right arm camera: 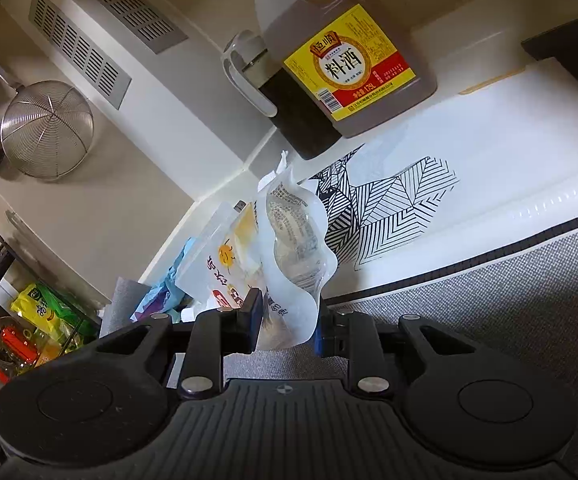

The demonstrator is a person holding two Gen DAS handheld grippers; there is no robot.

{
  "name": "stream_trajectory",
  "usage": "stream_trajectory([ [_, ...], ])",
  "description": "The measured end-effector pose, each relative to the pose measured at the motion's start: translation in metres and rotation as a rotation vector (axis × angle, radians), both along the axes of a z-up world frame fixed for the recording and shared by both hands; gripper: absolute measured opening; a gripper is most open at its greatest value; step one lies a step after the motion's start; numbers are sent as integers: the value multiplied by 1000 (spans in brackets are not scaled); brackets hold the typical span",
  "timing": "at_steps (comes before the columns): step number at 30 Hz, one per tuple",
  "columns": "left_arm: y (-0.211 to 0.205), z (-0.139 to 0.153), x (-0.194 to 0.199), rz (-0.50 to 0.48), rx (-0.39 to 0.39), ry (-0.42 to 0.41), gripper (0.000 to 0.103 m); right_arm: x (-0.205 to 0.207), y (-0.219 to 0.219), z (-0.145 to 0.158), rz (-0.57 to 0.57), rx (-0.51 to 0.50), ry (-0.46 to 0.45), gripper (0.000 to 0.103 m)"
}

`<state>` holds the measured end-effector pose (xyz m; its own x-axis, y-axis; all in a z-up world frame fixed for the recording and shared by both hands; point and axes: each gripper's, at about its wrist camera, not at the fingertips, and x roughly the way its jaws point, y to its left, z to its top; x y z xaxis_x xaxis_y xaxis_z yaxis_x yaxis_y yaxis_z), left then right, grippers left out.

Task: Collect trash
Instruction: 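Close the right tool on the white drink pouch while the left tool grasps the toothbrush, then lift the drink pouch and toothbrush off the mat with both tools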

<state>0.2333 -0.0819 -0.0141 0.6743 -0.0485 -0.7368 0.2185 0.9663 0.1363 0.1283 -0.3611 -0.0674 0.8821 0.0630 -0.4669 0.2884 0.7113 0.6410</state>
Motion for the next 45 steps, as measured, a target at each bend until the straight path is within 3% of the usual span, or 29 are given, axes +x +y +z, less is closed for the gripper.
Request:
stream_trajectory([
  [5,8,-2,14,47,-81,51,103,2,0,-1,-2,4,2,27],
  [20,8,-3,8,51,-73,25,101,2,0,-1,-3,5,1,27],
  [21,7,-2,7,45,-75,17,91,2,0,-1,-4,6,1,27],
  [22,7,1,4,37,-82,2,64,2,0,-2,-4,7,2,28],
  [23,7,5,2,35,-85,-7,43,2,0,-2,-4,8,1,28],
  [24,7,9,1,37,-98,3,14,2,-1,-2,-5,9,1,28],
  [26,12,19,-4,56,-148,-2,13,1,-1,-2,-5,8,-1,28],
  [32,24,46,-31,57,-202,-70,13,0,-1,-1,-7,5,-7,28],
  [39,41,66,-80,49,-195,-136,13,-3,2,4,3,-8,-42,25],
  [45,63,75,-121,61,-185,-167,13,-12,10,18,33,-60,-146,23],
])
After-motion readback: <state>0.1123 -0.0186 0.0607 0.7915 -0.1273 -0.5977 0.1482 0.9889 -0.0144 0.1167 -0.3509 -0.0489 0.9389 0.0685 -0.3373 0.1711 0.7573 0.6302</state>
